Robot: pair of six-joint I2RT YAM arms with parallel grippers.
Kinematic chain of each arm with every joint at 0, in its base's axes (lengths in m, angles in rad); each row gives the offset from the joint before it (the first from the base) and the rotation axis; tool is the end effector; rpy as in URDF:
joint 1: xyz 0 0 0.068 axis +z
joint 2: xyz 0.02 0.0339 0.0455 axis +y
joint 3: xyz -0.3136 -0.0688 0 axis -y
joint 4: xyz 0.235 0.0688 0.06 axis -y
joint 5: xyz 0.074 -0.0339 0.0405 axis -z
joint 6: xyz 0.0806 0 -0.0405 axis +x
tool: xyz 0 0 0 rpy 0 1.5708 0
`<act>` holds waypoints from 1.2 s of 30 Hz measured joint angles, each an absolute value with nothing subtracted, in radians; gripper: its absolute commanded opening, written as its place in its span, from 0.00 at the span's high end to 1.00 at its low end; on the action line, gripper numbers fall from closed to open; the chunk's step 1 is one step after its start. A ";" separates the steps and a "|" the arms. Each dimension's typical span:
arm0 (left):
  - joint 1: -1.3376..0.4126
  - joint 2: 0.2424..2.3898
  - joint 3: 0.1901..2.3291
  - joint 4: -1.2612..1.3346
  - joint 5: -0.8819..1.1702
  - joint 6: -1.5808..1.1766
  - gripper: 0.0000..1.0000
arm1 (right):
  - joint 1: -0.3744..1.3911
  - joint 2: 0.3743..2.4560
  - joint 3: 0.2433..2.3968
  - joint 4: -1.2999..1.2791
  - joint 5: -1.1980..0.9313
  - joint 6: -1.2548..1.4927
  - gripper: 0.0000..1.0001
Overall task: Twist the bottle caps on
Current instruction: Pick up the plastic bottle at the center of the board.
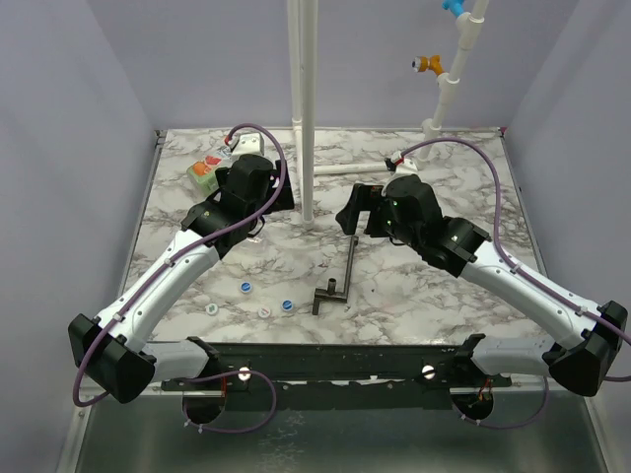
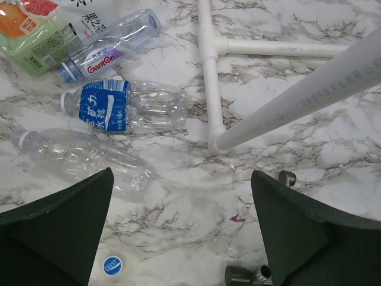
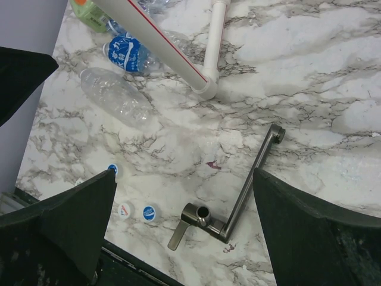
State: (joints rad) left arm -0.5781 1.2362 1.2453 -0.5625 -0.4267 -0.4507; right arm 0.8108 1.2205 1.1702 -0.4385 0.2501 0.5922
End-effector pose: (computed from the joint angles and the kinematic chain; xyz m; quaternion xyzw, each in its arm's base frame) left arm 0.2501 -0.1233 0.3944 -0.0486 0.8584 -0.0732 0.5054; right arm 0.2104 0.1924 0.3847 -0.0289 0.8524 0.2481 0.4593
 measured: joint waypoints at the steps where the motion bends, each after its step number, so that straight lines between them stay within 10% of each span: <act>1: -0.578 1.236 1.245 -0.562 -0.427 -0.451 0.01 | 0.811 1.221 1.170 -0.439 0.250 0.590 0.00; 36: -0.286 1.525 1.342 -0.609 -0.533 -0.678 0.01 | 0.775 1.172 1.042 -0.421 0.238 0.602 0.00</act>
State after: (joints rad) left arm -0.2855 1.5253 1.3418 -0.6094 -0.5331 -0.6777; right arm 0.7746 1.1717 1.0416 -0.4210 0.2379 0.6022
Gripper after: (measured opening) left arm 0.987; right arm 0.998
